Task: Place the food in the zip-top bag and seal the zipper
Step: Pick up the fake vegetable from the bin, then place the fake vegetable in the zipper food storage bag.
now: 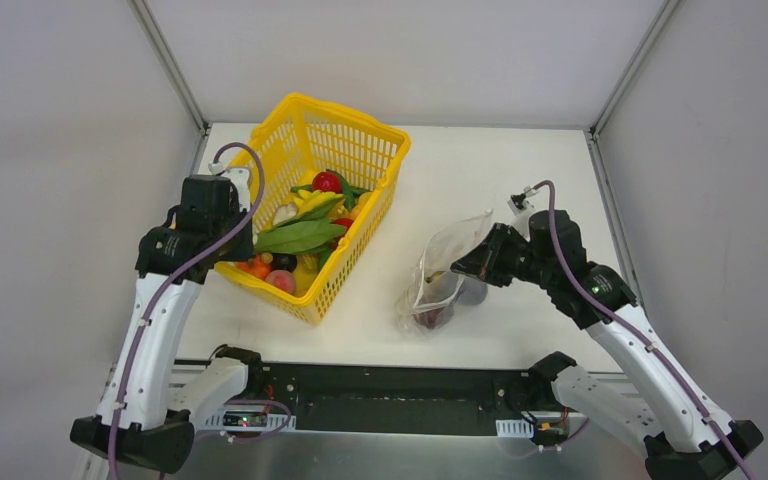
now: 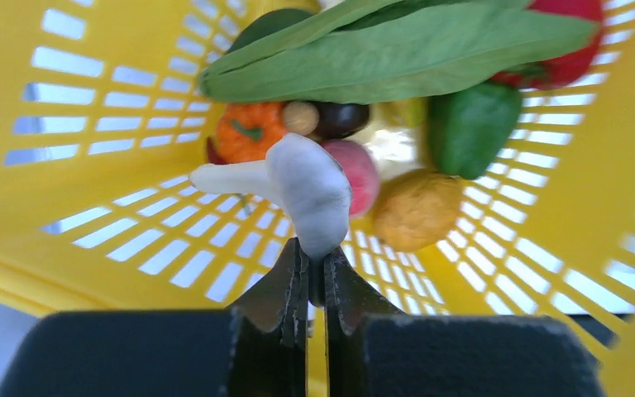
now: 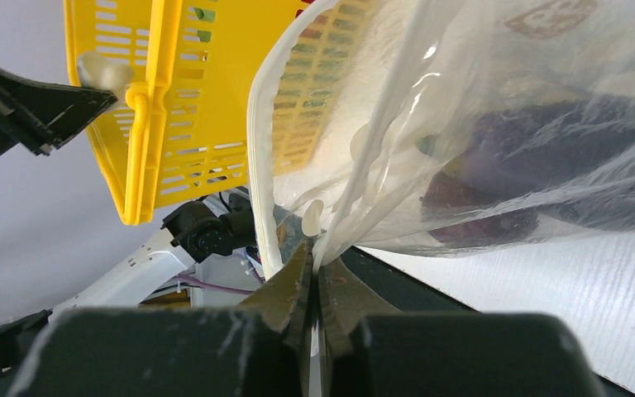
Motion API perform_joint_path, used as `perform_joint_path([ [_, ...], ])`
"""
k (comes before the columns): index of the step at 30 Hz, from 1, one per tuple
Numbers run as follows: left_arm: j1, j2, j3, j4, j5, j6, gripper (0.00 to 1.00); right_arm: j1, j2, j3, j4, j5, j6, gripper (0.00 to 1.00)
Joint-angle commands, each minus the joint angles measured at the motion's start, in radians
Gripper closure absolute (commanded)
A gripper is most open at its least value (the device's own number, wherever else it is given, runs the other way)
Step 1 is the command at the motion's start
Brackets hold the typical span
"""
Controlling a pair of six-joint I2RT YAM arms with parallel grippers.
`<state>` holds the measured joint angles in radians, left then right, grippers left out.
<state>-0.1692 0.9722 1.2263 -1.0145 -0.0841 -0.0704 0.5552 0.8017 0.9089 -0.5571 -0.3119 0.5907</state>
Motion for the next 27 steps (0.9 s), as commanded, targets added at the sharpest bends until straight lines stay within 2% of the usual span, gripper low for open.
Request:
perform_joint_path([
  [1,-0.002,-0.07,0.035,0.074,0.232,-0.076,1.0,0.002,0.011,0.026,0.048,-0.018,0.003,0.96],
  [7,-0.002,-0.175,-0.001,0.354,0.564,-0.299,1.0,0.003,0.02,0.028,0.053,-0.027,0.006,0.96],
  [12,-0.046,-0.229,-0.108,0.727,0.748,-0.552,1.0,0.003,0.018,0.028,0.059,-0.029,0.011,0.96],
  [14,-0.105,-0.225,-0.13,0.814,0.742,-0.596,1.0,0.003,0.019,0.028,0.063,-0.037,0.015,0.96],
  [19,-0.331,-0.138,-0.106,0.875,0.672,-0.556,1.0,0.003,0.016,0.024,0.072,-0.052,0.027,0.97],
  [24,-0.458,-0.019,-0.142,1.144,0.673,-0.674,1.0,0.004,0.002,0.022,0.067,-0.051,0.033,0.97],
  [27,-0.547,0.065,-0.102,1.17,0.669,-0.663,1.0,0.003,-0.007,0.017,0.065,-0.052,0.035,0.97],
])
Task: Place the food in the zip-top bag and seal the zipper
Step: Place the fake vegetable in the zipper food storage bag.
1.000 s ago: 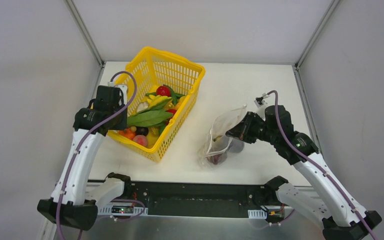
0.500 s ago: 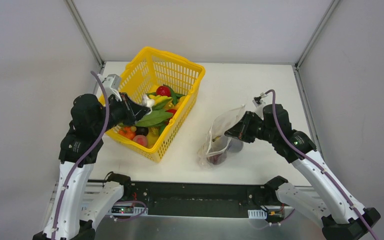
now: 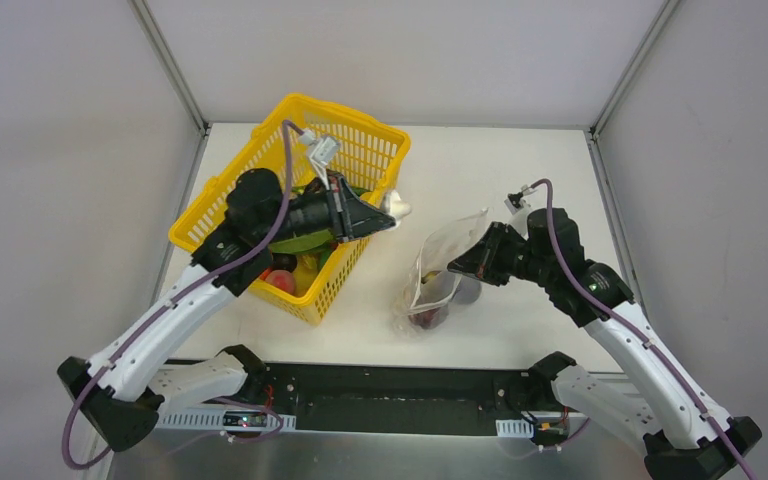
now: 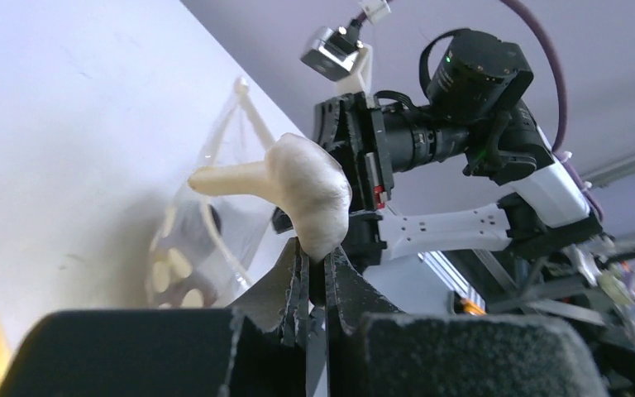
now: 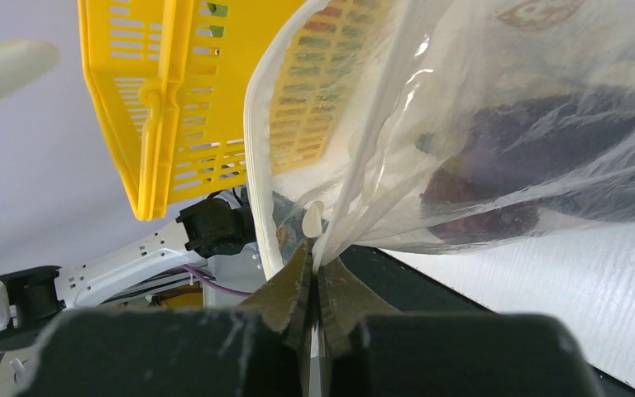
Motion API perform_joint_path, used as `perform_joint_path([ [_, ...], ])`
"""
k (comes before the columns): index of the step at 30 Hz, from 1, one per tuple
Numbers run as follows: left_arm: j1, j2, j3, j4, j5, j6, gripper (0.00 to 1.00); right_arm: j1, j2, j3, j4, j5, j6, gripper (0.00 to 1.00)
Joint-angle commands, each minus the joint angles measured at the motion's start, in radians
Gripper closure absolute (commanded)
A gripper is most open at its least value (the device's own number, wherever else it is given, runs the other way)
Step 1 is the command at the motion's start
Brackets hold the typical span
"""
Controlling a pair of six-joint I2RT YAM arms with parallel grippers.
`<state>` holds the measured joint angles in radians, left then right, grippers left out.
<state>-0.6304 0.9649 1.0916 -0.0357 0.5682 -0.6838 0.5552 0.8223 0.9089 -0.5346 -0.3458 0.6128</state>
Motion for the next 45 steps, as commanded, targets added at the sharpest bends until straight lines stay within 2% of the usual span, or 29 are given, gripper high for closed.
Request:
perform_joint_path([
  [1,-0.106,0.101,0.044,0.199,0.01,-0.048,1.0,0.003,-0.028,0.016,0.042,-0.019,0.013,0.97],
  [8,-0.177,0.258,0.039,0.34,0.078,-0.145,1.0,0.004,-0.033,0.019,0.034,-0.016,0.011,0.97],
  [11,-0.204,0.3,0.051,0.324,0.093,-0.139,1.0,0.004,-0.033,0.021,0.032,-0.012,0.008,0.97],
  [14,-0.22,0.324,0.09,0.17,0.085,-0.059,1.0,0.004,-0.032,0.023,0.03,-0.012,0.006,0.97],
  [17,-0.234,0.328,0.166,-0.184,0.001,0.145,0.97,0.003,-0.036,0.028,0.023,-0.006,0.003,0.97],
  [20,-0.237,0.333,0.208,-0.371,-0.09,0.251,0.88,0.003,-0.038,0.03,0.021,0.0,0.002,0.96],
  [21,-0.238,0.335,0.209,-0.389,-0.102,0.262,0.8,0.003,-0.037,0.031,0.022,0.001,0.002,0.96],
  [23,-0.238,0.337,0.201,-0.39,-0.123,0.252,0.54,0.003,-0.031,0.031,0.024,-0.003,0.002,0.96],
  [25,-0.237,0.335,0.187,-0.366,-0.12,0.239,0.39,0.003,-0.026,0.031,0.025,-0.007,0.002,0.96],
  [28,-0.237,0.333,0.187,-0.355,-0.127,0.238,0.29,0.004,-0.028,0.029,0.026,-0.005,0.002,0.96],
  [31,-0.237,0.323,0.234,-0.44,-0.177,0.29,0.29,0.002,-0.029,0.033,0.017,0.001,0.001,0.96],
  [36,-0.238,0.217,0.259,-0.517,-0.325,0.374,0.29,0.003,-0.032,0.03,0.015,0.008,-0.002,0.96],
  [39,-0.236,0.14,0.248,-0.597,-0.571,0.388,0.3,0.003,-0.028,0.028,0.019,0.003,-0.002,0.96],
  [42,-0.224,0.076,0.223,-0.679,-0.814,0.383,0.22,0.004,-0.025,0.027,0.021,-0.002,-0.002,0.96],
  [45,-0.156,0.027,0.202,-0.764,-0.885,0.369,0.15,0.003,-0.027,0.028,0.021,-0.004,-0.004,0.96],
])
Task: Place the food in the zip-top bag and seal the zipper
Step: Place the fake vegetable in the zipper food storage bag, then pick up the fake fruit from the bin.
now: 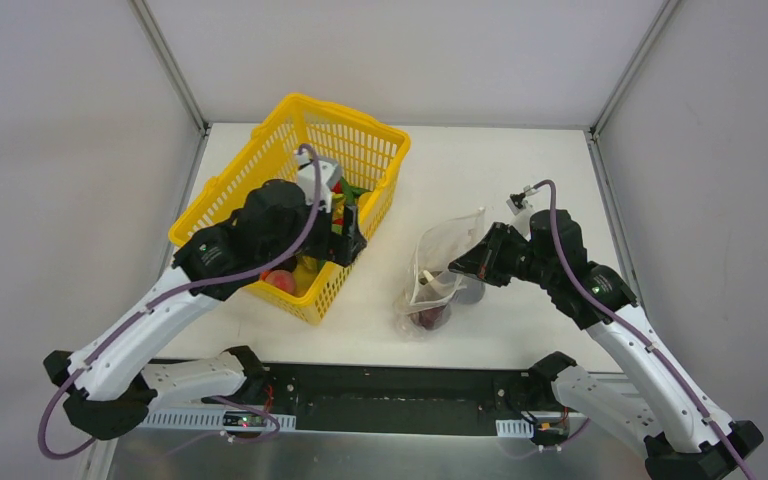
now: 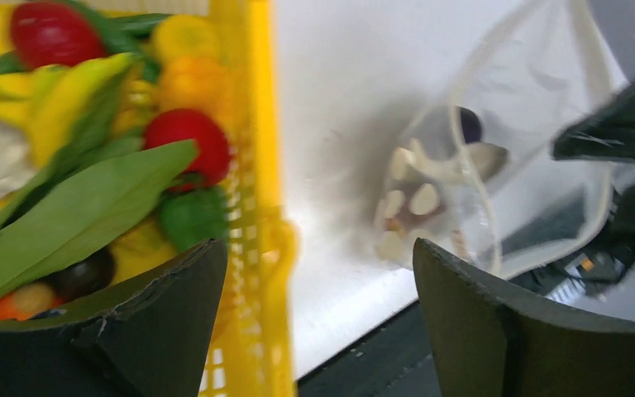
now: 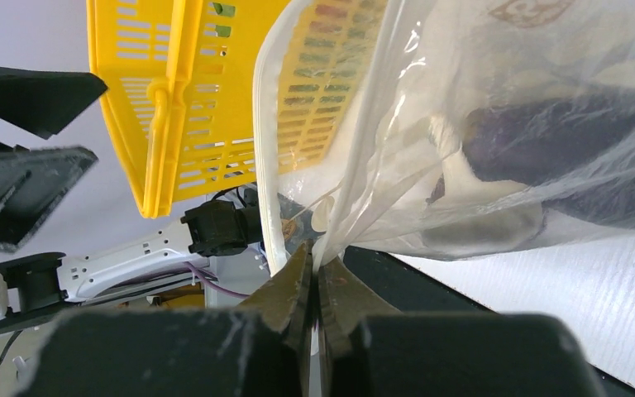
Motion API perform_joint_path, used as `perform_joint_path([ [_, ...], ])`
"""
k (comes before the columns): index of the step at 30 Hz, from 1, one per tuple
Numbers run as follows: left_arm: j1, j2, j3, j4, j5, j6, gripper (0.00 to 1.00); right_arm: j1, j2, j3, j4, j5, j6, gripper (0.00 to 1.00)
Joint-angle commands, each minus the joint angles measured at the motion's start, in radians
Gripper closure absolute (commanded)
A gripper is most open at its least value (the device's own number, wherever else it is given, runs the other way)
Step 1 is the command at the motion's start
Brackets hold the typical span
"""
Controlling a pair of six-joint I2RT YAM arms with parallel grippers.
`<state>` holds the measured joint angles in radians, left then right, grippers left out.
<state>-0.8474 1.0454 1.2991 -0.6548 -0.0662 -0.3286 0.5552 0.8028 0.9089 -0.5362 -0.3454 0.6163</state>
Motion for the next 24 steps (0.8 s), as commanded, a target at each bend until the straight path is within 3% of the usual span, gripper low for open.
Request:
perform_joint_path([
  [1,0.094,-0.064,-0.011,-0.176,-0.245,0.005,0.14,0.003,-0.007,0.028,0.022,-0.004,-0.008,0.96],
  [5,0.241,-0.089,-0.036,-0.29,-0.214,-0.003,0.09,0.004,-0.003,0.031,0.022,-0.01,-0.01,0.96],
  [12,0.389,-0.033,-0.097,-0.455,-0.181,0.032,0.01,0.003,0.004,0.034,0.025,-0.022,-0.016,0.96],
  [17,0.507,-0.022,-0.23,-0.378,-0.066,0.04,0.01,0.003,0.0,0.033,0.019,-0.01,-0.024,0.95],
  [24,0.541,0.032,-0.272,-0.318,-0.042,0.051,0.03,0.004,0.016,0.035,0.022,-0.025,-0.027,0.96],
])
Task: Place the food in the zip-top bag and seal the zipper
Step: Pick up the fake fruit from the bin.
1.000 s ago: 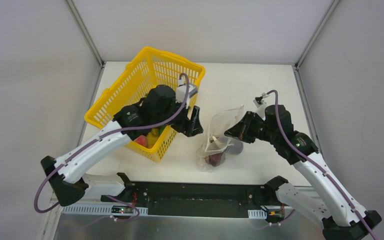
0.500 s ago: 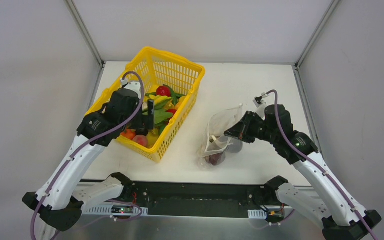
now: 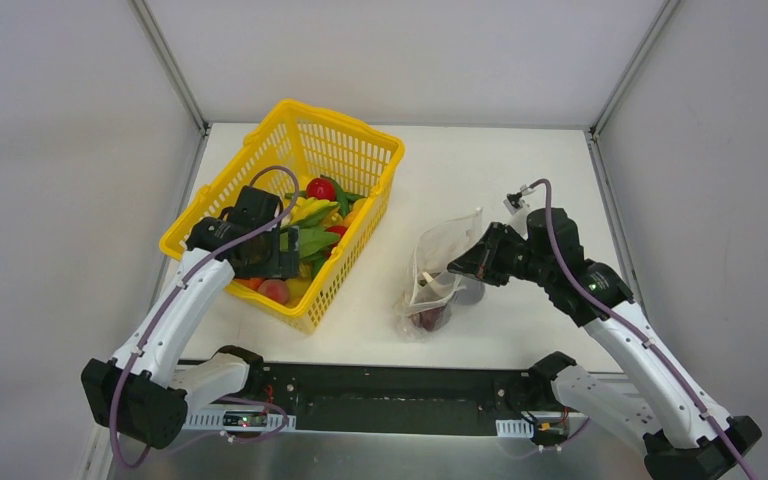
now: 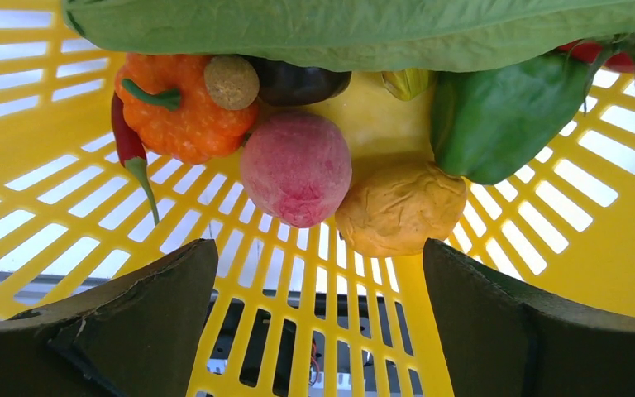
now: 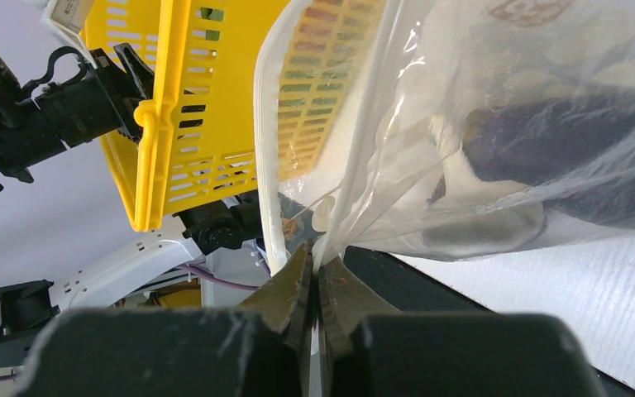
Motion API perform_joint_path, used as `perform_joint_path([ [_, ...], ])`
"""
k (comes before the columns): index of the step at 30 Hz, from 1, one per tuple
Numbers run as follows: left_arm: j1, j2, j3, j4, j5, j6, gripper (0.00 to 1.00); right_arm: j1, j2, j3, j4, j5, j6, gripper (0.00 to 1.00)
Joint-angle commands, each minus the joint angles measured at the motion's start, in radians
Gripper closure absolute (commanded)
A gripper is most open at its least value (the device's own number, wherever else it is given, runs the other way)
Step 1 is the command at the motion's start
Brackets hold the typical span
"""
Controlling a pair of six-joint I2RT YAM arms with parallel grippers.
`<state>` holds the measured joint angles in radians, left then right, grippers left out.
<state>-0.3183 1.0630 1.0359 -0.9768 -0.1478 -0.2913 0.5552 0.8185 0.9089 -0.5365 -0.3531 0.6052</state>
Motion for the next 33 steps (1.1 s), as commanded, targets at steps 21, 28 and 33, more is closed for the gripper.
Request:
perform_joint_path([
  [21,0.094,0.188,-0.086,0.106,0.079,0.119,0.03,0.003,-0.014,0.025,0.009,0.001,-0.025,0.95],
  [28,0.112,0.262,-0.044,0.05,0.14,0.166,0.07,0.003,-0.014,0.026,0.009,0.002,-0.025,0.95],
  [33,0.128,0.324,-0.032,0.033,0.233,0.193,0.08,0.002,-0.022,0.024,0.003,0.007,-0.022,0.95],
])
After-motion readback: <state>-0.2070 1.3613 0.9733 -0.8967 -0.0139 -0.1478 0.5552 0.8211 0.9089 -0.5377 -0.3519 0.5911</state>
